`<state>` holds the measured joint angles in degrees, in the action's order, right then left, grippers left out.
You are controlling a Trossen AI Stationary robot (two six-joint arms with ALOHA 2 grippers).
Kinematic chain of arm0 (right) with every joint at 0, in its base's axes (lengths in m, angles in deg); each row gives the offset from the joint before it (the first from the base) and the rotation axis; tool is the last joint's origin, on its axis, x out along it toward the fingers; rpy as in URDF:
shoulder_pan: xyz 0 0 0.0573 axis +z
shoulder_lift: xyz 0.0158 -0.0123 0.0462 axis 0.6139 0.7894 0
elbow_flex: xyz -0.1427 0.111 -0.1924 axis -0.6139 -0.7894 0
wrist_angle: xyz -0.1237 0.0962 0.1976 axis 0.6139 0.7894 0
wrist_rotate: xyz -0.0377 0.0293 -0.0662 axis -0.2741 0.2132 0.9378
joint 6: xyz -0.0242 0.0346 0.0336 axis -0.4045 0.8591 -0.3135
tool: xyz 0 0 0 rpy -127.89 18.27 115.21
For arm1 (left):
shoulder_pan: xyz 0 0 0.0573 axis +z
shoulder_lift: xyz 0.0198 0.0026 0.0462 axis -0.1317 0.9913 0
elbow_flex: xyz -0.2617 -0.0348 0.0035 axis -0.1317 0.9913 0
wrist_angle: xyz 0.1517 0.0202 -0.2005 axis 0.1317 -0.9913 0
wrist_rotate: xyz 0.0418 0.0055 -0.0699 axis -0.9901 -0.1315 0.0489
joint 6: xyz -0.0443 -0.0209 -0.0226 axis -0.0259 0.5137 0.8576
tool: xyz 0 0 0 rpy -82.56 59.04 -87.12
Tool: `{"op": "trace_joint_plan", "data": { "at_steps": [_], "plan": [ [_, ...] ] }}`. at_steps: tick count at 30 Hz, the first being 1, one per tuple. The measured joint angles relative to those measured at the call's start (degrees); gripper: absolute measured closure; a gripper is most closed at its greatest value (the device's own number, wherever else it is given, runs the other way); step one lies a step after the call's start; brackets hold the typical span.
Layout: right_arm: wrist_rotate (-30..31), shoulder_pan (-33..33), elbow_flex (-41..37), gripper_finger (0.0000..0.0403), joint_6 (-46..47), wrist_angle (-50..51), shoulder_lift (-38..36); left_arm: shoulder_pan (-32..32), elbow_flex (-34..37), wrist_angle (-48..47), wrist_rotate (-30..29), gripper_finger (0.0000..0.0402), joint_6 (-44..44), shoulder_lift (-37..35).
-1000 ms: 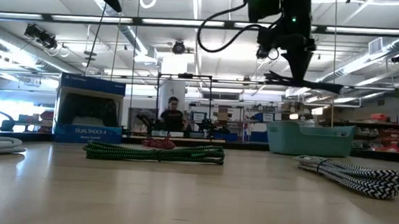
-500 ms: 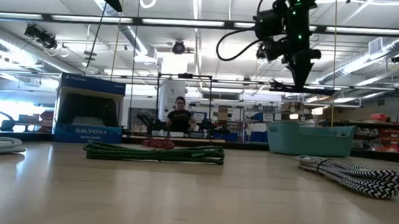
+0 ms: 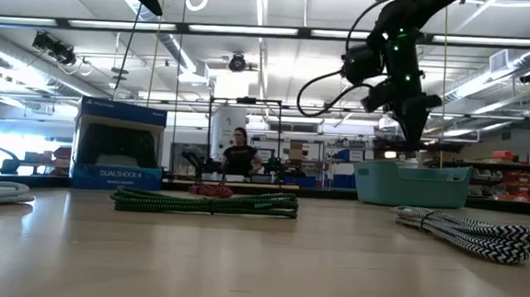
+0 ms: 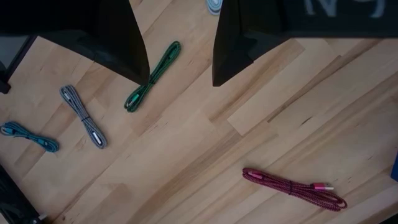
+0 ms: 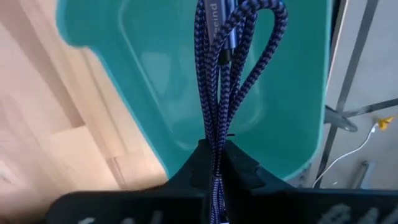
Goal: Pick and place USB-C Cables
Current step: Put the purple charger cable into the green bin, then put the blue charger cable into the green bin
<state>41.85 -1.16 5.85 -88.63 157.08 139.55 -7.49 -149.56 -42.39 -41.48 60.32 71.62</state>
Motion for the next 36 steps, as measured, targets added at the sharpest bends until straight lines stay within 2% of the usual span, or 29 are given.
{"op": "trace_joint_plan", "data": {
  "at_steps": [10,26,30,36],
  "plan": [
    [-1.43,-0.17,-1.55,0.0375,0.32,-4.79,0.0,0.0,0.0,0.0,-0.01,0.0218,-0.04,0.0],
    [-1.05,-0.87,-1.55,0.0264,2.5,-6.26,0.0,0.0,0.0,0.0,0.01,0.0218,2.97,0.0],
    [-1.2,-0.54,-1.37,0.0254,7.05,-4.53,0.0,0.0,0.0,0.0,0.01,0.0218,2.95,0.0],
    [-5.61,1.34,1.37,0.0254,17.11,2.08,-0.07,0.0,0.0,0.0,-0.01,0.0218,1.87,0.0]
  ]
}}
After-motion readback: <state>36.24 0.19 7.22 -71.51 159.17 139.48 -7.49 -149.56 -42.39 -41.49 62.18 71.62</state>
